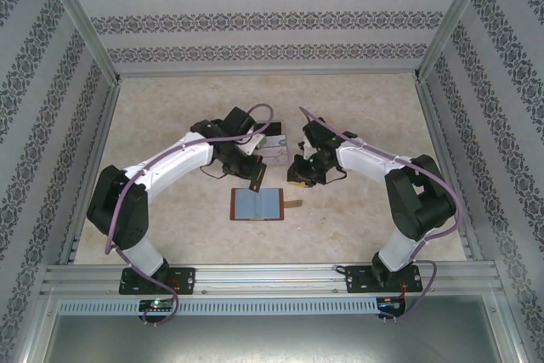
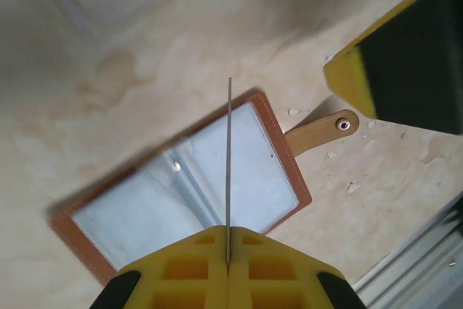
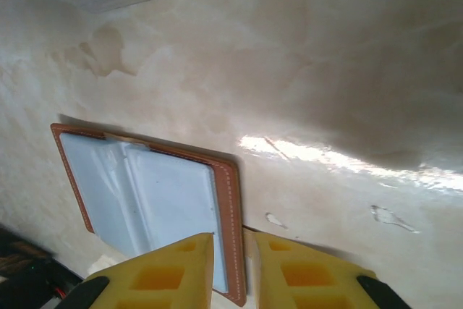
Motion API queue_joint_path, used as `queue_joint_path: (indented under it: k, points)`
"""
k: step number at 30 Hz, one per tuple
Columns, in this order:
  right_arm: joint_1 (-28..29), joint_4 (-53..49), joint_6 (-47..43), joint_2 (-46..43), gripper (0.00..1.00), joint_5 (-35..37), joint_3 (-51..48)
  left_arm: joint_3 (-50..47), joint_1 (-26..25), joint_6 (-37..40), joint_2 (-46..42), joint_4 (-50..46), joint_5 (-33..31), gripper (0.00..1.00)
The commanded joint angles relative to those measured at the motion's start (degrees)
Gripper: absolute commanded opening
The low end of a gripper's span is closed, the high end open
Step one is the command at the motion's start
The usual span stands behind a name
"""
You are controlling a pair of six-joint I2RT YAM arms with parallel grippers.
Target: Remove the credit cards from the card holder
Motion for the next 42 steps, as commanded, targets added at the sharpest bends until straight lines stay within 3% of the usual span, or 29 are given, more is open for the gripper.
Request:
queue_joint_path:
  k: [1,6,17,34,42]
  points:
    - [-1.43,-2.5,-2.36,-1.65,0.23,1.05,-0.28,6.86,1.02,16.88,2.3,-8.04,-5.2,0.0]
    - [-3.31,-3.8,-3.89,-1.56,0.23,0.92,0.68,12.03,1.18,33.11,4.68,-9.02,-2.94,0.0]
    - [-4.68,-6.23,-5.32,-1.91,0.24,0.92,3.15,26.91,2.7,52.48,14.57,-10.79,-13.88,0.0]
    - [-5.25,-5.87,-4.06,-4.64,0.24,1.45,0.5,55.97,4.91,59.54,33.91,-19.25,-11.93,0.0]
    - [-5.36,-5.47,-3.81,-4.64,0.24,1.33,-0.51,61.85,4.91,61.02,38.81,-24.66,-10.86,0.0]
